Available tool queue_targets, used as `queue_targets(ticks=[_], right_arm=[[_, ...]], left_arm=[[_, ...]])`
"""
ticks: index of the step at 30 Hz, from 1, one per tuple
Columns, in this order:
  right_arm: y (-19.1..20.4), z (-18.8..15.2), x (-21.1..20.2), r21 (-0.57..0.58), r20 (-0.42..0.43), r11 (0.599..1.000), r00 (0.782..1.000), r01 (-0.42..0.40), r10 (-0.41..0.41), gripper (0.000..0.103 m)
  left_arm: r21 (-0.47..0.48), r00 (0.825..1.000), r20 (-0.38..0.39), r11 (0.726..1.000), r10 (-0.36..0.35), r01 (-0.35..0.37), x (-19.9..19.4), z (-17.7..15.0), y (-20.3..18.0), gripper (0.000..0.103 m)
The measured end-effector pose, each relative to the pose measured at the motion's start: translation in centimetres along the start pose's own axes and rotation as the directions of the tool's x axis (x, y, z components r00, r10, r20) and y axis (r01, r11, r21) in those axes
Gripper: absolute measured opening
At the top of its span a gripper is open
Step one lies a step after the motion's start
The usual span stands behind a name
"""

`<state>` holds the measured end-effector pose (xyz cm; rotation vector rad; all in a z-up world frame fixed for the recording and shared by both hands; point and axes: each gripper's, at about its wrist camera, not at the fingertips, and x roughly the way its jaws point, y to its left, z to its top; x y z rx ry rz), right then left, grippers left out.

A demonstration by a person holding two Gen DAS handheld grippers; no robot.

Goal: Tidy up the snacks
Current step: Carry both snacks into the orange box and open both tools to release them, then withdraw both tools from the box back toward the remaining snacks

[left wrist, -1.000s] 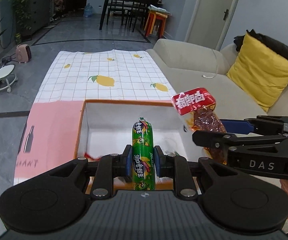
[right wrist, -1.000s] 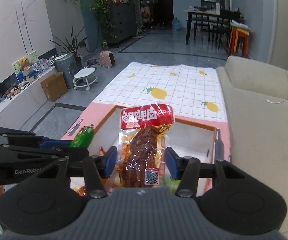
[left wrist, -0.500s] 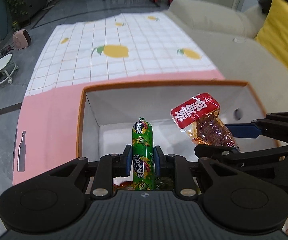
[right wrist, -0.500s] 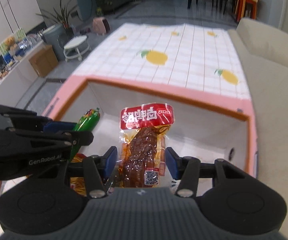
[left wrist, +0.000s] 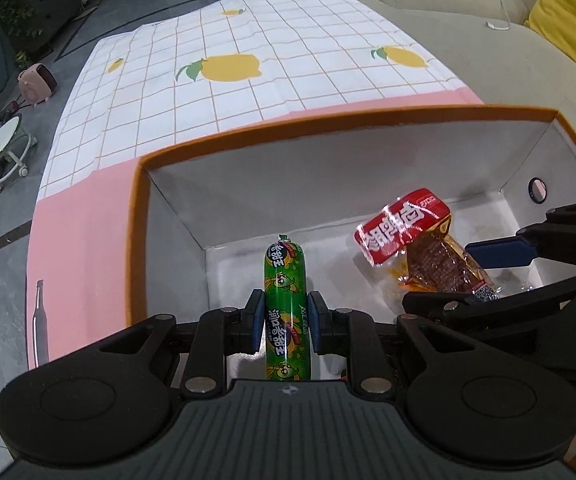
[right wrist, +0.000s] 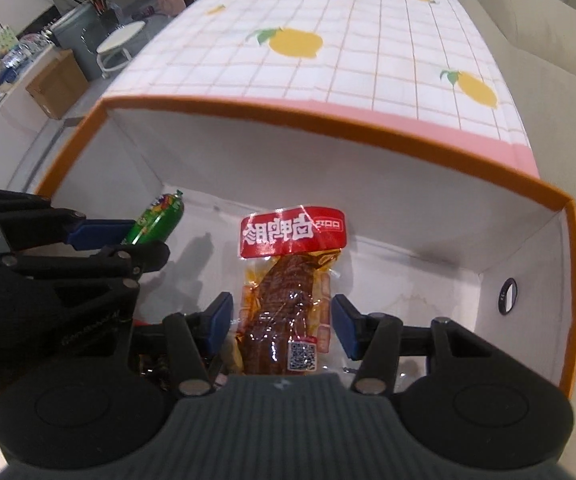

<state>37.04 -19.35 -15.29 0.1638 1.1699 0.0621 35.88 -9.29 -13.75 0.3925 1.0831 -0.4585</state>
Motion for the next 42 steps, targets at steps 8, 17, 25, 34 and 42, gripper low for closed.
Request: queue_targets(ticks=[8, 17, 25, 34, 42], right_arm=[[-0.1, -0.2, 0.4, 0.009, -0.024, 1.0, 1.0, 0.014, -0.014, 0.058], [0.0, 0.1, -0.9, -0.001, -0.022, 0.999, 0.999, 0.047, -0.047, 0.065], [0.6, -0.4, -4.9, -0.014, 0.043, 0.997, 0.996, 0.076, -0.076, 0.067], [2.4, -3.4, -13.1, -0.012, 0.215, 0.997, 0.974, 0.079, -0.075, 0.068], [4.4, -9.1, -20.2, -0.061, 0.393, 0.99, 0.915, 0.124, -0.09, 0.073]], left_arm=[[0.006, 1.0, -0.016, 1.0, 0.004, -0.004, 0.5, -0.3, -0.2, 0.025], [-0.011, 1.0, 0.011, 1.0, -0.006, 0.006, -1.9, -0.2, 0.2, 0.035], [-0.038, 0.996, 0.09, 0.999, -0.009, 0.012, -6.6, -0.6, 0.3, 0.037], [-0.063, 0.974, 0.226, 0.998, 0.023, -0.009, -14.1, -3.6, -1.0, 0.037], [-0.018, 0.944, 0.328, 0.999, 0.04, -0.036, -20.1, -7.8, -3.2, 0.037]])
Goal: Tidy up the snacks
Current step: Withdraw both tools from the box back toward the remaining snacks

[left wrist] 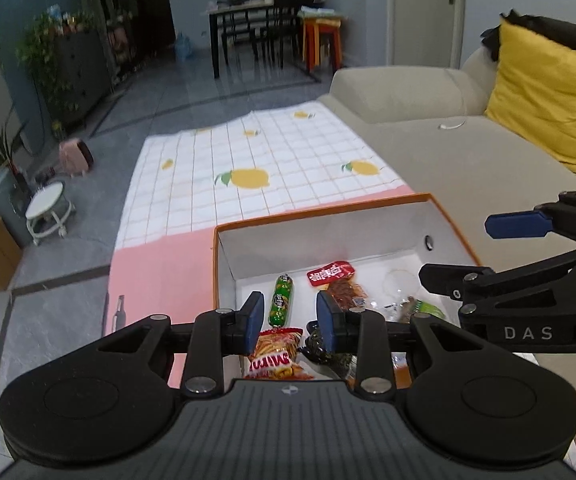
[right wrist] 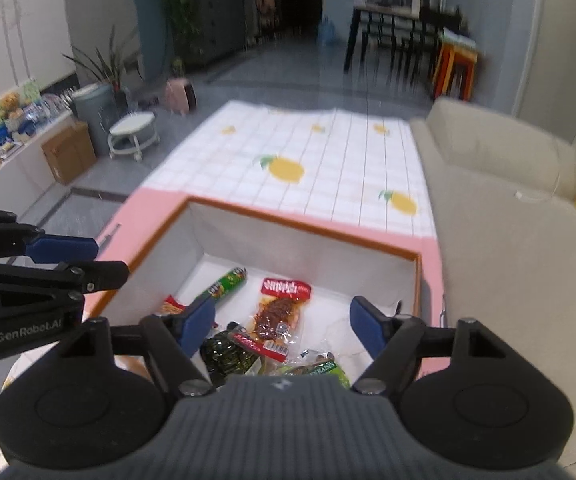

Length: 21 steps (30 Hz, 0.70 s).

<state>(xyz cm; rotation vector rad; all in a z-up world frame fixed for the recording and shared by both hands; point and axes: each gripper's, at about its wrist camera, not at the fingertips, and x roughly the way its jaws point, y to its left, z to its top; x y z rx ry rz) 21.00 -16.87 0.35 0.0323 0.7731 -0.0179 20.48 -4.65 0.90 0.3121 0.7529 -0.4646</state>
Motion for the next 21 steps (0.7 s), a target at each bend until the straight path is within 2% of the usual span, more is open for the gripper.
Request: queue_targets(ticks=[7, 10, 12, 17, 21], right_arm=[[1.1, -3.4, -5.3, 0.012, 0.071, 1.0, 0.997, 0.005, -0.006, 0.073], [1.5, -5.0, -6.8, 0.039, 0.081, 0.999, 0.997, -0.005, 0.002, 0.073], [1.6, -6.3, -7.7, 0.063, 0.091, 0.998, 0.996, -0.007, 0.001, 0.077], [2.3, -9.7, -8.9, 0.087, 0.073, 0.996, 0.997, 0.002, -0.009, 0.076], [2.8, -13.2, -9.2, 0.101, 0.041, 0.995, 0.999, 0.015, -0.019, 0.072]], left_arm=[[0.011, 0.997, 0.076, 1.0, 0.014, -0.015, -4.6, -2.9, -1.9, 0.037], [-0.021, 0.996, 0.089, 1.0, 0.022, -0.02, -5.9, -4.6, -2.2, 0.037], [-0.053, 0.996, 0.088, 0.998, 0.026, -0.021, -6.6, -5.9, -2.3, 0.037], [-0.095, 0.995, 0.09, 0.995, 0.05, -0.042, -8.1, -9.3, -2.9, 0.035], [-0.165, 0.997, 0.067, 0.986, 0.031, -0.019, -8.8, -12.1, -2.7, 0.035]])
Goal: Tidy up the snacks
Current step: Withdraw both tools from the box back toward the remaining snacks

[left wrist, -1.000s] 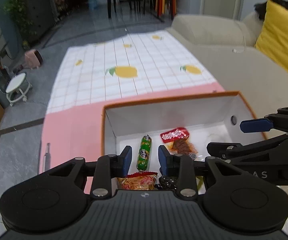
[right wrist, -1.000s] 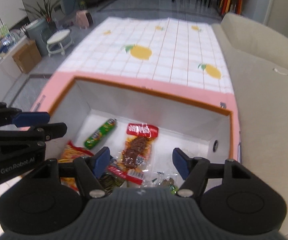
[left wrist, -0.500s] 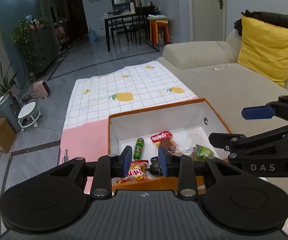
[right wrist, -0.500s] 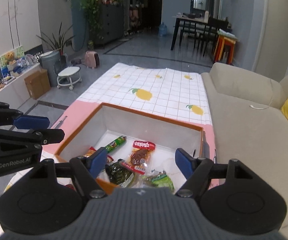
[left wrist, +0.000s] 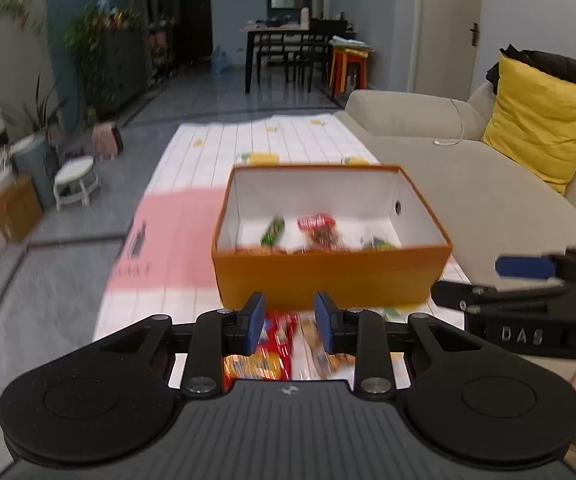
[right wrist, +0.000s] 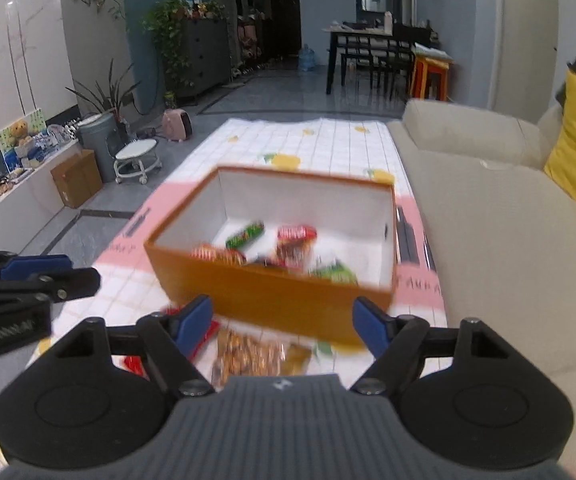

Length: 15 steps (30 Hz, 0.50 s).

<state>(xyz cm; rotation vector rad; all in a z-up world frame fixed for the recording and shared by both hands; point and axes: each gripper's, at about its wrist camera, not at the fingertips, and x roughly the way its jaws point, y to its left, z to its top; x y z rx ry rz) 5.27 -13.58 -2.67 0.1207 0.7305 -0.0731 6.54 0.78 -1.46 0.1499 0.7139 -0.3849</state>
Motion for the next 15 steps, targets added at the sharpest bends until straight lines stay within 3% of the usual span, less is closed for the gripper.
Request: queue_targets(ticks=[6, 11, 15], right_arm=[[0.2, -5.4, 0.1, -0.004, -0.028, 1.0, 1.0, 0.012, -0.012, 0.065], [0.6, -8.5, 1.7, -0.014, -0.081, 0.999, 0.996, -0.044, 0.043, 0.064], [0.5, -10.0, 3.5, 0.011, -0.109, 0.998, 0.992, -0.064, 0.065, 0.064]], left_arm=[[-0.093, 0.997, -0.067, 0.995, -0.035, 0.028, 1.0, -4.3, 0.5, 0.035], [-0.15, 0.989, -0.117, 0.986, -0.085, 0.067, 2.7, -7.1, 0.5, 0.035], [-0.142, 0.985, -0.15, 0.988, -0.087, 0.066, 4.1, -8.6, -0.2, 0.035]])
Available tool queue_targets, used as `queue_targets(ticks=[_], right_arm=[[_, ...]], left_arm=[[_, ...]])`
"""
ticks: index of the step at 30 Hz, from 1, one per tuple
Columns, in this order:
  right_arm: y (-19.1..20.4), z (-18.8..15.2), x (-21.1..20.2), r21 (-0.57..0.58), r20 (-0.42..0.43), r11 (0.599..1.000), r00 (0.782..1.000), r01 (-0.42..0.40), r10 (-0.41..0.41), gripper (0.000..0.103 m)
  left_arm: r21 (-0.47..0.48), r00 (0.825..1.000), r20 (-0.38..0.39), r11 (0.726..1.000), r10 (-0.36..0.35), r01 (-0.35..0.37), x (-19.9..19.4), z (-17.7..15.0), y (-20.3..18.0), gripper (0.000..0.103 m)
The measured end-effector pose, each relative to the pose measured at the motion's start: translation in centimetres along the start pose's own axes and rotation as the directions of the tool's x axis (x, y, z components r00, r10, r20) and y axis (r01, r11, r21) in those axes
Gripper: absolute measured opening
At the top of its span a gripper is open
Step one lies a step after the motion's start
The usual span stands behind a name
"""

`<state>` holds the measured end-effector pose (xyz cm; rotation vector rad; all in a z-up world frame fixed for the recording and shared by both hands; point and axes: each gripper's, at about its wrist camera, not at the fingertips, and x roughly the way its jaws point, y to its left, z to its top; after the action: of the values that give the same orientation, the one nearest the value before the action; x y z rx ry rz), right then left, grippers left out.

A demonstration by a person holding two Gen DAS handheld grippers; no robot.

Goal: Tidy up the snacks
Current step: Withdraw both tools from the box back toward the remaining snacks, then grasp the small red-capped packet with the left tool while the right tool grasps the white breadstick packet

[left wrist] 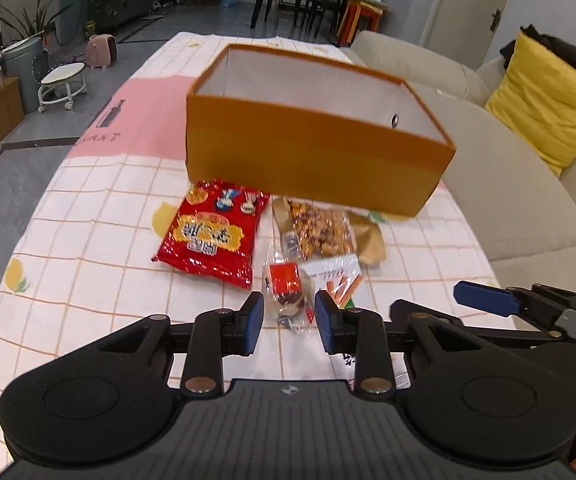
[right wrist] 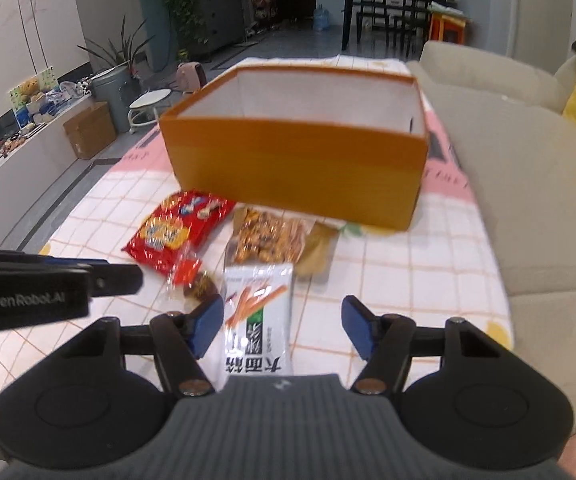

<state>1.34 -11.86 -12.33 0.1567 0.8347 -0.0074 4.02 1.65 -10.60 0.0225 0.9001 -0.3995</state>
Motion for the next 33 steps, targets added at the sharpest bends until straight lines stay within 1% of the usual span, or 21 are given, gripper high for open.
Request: queue_targets(ticks=[4, 9, 14, 17, 19, 20, 23, 25, 29, 32, 33], right_arm=[[-0.3, -0.7, 2.0, 0.052, -0.053, 0.999, 0.998, -0.017, 0.02, 0.063], [0.1, -1.4, 3.0, 0.021, -0.079, 0.999, 0.996, -0.026, 0.027, 0.063], [0.2, -1.3, 4.0, 0.039, -0.097, 0.997, 0.993, -0.066, 0.069, 0.064], [0.4, -1.2, 4.6, 0.028, -0.104, 0.998, 0.992, -0.062, 0.064, 0.065], [0.5, -1.0, 4.9, 0.026, -0.109, 0.998, 0.992, -0.06, 0.063, 0.067], [0.5, -0.9, 5.1, 0.023, -0.111, 0.998, 0.992, -0.058, 0.06, 0.068], [0.8, -0.3, 5.5, -0.001, -0.11, 0.998, 0.992, -0.056, 0.055, 0.069], [1.0, -0.1, 5.7, -0.006, -0.112, 0.998, 0.992, -0.055, 0.054, 0.068], [0.9, 0.0, 6.0, -0.005, -0.117, 0.998, 0.992, -0.057, 0.056, 0.068], [0.7, -0.1, 6.4, 0.004, -0.13, 0.999, 0.99, -0.054, 0.054, 0.067], [0.6, -0.2, 6.5, 0.007, -0.135, 0.999, 0.989, -0.053, 0.054, 0.062]], left_arm=[[-0.002, 1.0, -0.024, 1.0, 0.003, -0.003, 1.0, -0.5, 0.1, 0.035], [-0.003, 1.0, -0.024, 1.0, 0.006, -0.006, 2.0, -0.2, 0.2, 0.039], [-0.013, 0.999, -0.036, 1.0, -0.005, 0.004, 2.8, 0.2, 0.2, 0.043], [-0.001, 0.999, -0.048, 1.0, -0.01, 0.01, 3.3, 0.3, -0.1, 0.045], [0.005, 0.999, -0.052, 1.0, -0.009, 0.009, 3.6, 0.4, -0.3, 0.048], [0.006, 0.999, -0.05, 1.0, -0.012, 0.012, 3.7, 0.5, -0.4, 0.051], [0.004, 0.999, -0.046, 1.0, -0.018, 0.018, 4.1, 0.6, -0.6, 0.057], [0.006, 0.998, -0.06, 1.0, -0.014, 0.014, 4.5, 0.7, -0.7, 0.058], [-0.001, 0.997, -0.071, 1.0, -0.011, 0.011, 5.4, 1.1, -0.8, 0.063], [0.001, 0.997, -0.083, 1.0, -0.008, 0.008, 6.0, 1.2, -0.9, 0.064], [0.007, 0.997, -0.084, 1.0, -0.001, 0.001, 6.1, 1.3, -1.0, 0.064]])
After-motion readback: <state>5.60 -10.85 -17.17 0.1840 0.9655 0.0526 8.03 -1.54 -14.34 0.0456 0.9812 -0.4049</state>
